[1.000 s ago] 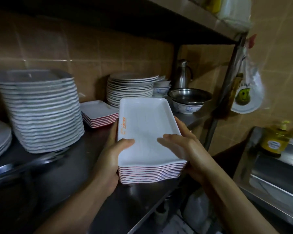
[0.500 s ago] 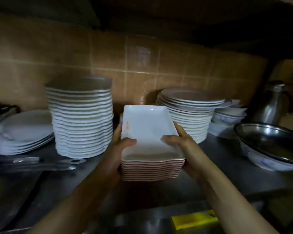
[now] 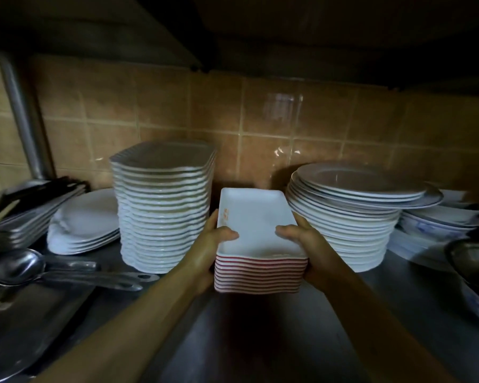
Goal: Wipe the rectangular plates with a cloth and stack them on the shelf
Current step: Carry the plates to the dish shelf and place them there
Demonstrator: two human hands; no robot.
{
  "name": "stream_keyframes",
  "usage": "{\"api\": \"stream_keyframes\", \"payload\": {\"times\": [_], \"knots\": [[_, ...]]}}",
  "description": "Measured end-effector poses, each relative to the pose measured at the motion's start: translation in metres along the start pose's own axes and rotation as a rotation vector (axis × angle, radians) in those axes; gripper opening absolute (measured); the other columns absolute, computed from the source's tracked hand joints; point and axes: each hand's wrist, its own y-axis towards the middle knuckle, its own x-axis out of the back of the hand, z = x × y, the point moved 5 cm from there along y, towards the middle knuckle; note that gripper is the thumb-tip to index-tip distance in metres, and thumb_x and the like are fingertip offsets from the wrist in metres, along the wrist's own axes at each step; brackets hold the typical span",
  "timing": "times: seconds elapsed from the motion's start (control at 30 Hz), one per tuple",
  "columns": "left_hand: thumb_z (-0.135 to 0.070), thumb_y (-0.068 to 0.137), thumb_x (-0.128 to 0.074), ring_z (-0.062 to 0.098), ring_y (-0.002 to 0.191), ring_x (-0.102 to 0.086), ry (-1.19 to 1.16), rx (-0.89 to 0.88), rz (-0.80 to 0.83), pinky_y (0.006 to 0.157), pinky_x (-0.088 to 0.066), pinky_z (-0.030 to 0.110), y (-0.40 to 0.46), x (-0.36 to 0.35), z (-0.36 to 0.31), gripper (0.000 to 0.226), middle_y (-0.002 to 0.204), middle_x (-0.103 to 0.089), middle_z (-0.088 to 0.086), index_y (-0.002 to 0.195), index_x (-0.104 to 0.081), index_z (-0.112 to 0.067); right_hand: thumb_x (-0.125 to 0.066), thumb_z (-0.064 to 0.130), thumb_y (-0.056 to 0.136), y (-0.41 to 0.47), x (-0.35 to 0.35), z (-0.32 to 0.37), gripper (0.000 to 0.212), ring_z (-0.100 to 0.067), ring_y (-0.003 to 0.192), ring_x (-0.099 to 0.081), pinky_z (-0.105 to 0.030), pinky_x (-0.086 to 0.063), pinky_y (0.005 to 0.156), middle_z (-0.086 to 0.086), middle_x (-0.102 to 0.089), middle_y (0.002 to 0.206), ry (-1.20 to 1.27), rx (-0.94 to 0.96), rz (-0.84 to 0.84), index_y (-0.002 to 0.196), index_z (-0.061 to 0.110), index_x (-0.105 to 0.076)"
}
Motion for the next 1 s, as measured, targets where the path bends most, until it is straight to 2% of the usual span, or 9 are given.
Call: {"api": "stream_keyframes", "payload": {"times": [0.13, 0.33, 0.5, 0.63, 0.73, 0.8, 0.87, 0.93, 1.0], "knots": [[-0.006, 0.058, -0.057, 0.021, 0.084, -0.070, 0.002, 0.019, 0.001, 0.061, -0.055, 0.030, 0.004, 0.002, 0.004, 0.076, 0.109, -0.069, 0.007, 0.133, -0.048, -0.021, -0.053, 0.007, 0.087, 0.005, 0.002, -0.004, 0.044, -0.029, 0.096, -0.068, -0.038, -0.055, 0.072, -0.007, -0.069, 0.111, 0.005, -0.001, 0.021, 0.128, 0.023, -0.052], [-0.006, 0.057, -0.055, 0.027, 0.090, -0.067, 0.001, 0.059, 0.001, 0.065, -0.055, 0.035, 0.014, 0.007, 0.007, 0.077, 0.113, -0.067, 0.012, 0.131, -0.050, -0.022, -0.051, 0.009, 0.089, 0.003, -0.001, -0.001, 0.037, -0.025, 0.085, -0.070, -0.032, -0.055, 0.062, -0.008, -0.071, 0.104, 0.026, -0.013, -0.016, 0.125, 0.020, -0.054], [-0.003, 0.054, -0.050, 0.035, 0.096, -0.064, 0.008, 0.095, -0.017, 0.074, -0.055, 0.041, 0.025, 0.009, 0.011, 0.076, 0.112, -0.067, 0.016, 0.127, -0.053, -0.020, -0.048, 0.030, 0.095, 0.003, 0.002, -0.003, 0.033, -0.022, 0.075, -0.071, -0.029, -0.055, 0.055, -0.010, -0.073, 0.093, 0.160, -0.120, -0.047, 0.122, 0.013, -0.057], [-0.002, 0.052, -0.049, 0.033, 0.091, -0.064, 0.016, 0.108, -0.016, 0.073, -0.055, 0.040, 0.029, 0.010, 0.009, 0.076, 0.108, -0.067, 0.017, 0.126, -0.054, -0.016, -0.047, 0.040, 0.094, -0.002, 0.001, -0.002, 0.033, -0.020, 0.078, -0.072, -0.030, -0.056, 0.059, -0.006, -0.074, 0.095, 0.067, -0.134, -0.087, 0.116, 0.018, -0.058], [0.000, 0.056, -0.048, 0.030, 0.083, -0.065, 0.018, 0.125, -0.014, 0.061, -0.054, 0.034, 0.029, 0.010, 0.009, 0.071, 0.098, -0.068, 0.015, 0.126, -0.055, -0.013, -0.054, 0.038, 0.091, -0.011, 0.001, 0.005, 0.042, -0.014, 0.095, -0.066, -0.032, -0.053, 0.074, 0.000, -0.064, 0.118, -0.233, -0.003, -0.104, 0.130, 0.026, -0.047], [0.000, 0.055, -0.049, 0.030, 0.083, -0.065, 0.021, 0.133, -0.018, 0.060, -0.053, 0.034, 0.029, 0.011, 0.009, 0.072, 0.099, -0.068, 0.014, 0.126, -0.054, -0.014, -0.066, 0.036, 0.083, -0.028, -0.004, 0.017, 0.057, 0.009, 0.103, -0.052, -0.017, -0.047, 0.084, 0.018, -0.050, 0.121, -0.523, 0.202, -0.117, 0.130, 0.040, -0.035], [-0.002, 0.050, -0.050, 0.032, 0.086, -0.065, 0.016, 0.139, -0.031, 0.066, -0.053, 0.036, 0.031, 0.012, 0.008, 0.078, 0.101, -0.068, 0.015, 0.127, -0.054, -0.014, -0.076, 0.053, 0.067, -0.048, -0.012, 0.021, 0.083, 0.023, 0.117, -0.026, -0.007, -0.026, 0.103, 0.025, -0.030, 0.135, -0.925, 0.423, -0.120, 0.131, 0.045, -0.023], [-0.002, 0.050, -0.051, 0.034, 0.089, -0.065, 0.017, 0.142, -0.041, 0.068, -0.053, 0.038, 0.033, 0.012, 0.007, 0.078, 0.106, -0.067, 0.017, 0.127, -0.055, -0.015, -0.072, 0.066, 0.052, -0.058, -0.015, 0.009, 0.110, -0.003, 0.136, -0.012, -0.031, -0.015, 0.113, 0.003, -0.019, 0.152, -1.355, 0.568, -0.183, 0.143, 0.033, -0.022], [-0.001, 0.051, -0.051, 0.034, 0.089, -0.064, 0.018, 0.146, -0.042, 0.067, -0.054, 0.038, 0.033, 0.012, 0.007, 0.077, 0.109, -0.066, 0.019, 0.127, -0.055, -0.014, -0.080, 0.063, 0.039, -0.058, -0.016, -0.007, 0.125, -0.030, 0.138, -0.021, -0.055, -0.026, 0.108, -0.016, -0.029, 0.150, -1.641, 0.715, -0.252, 0.145, 0.023, -0.028]]}}
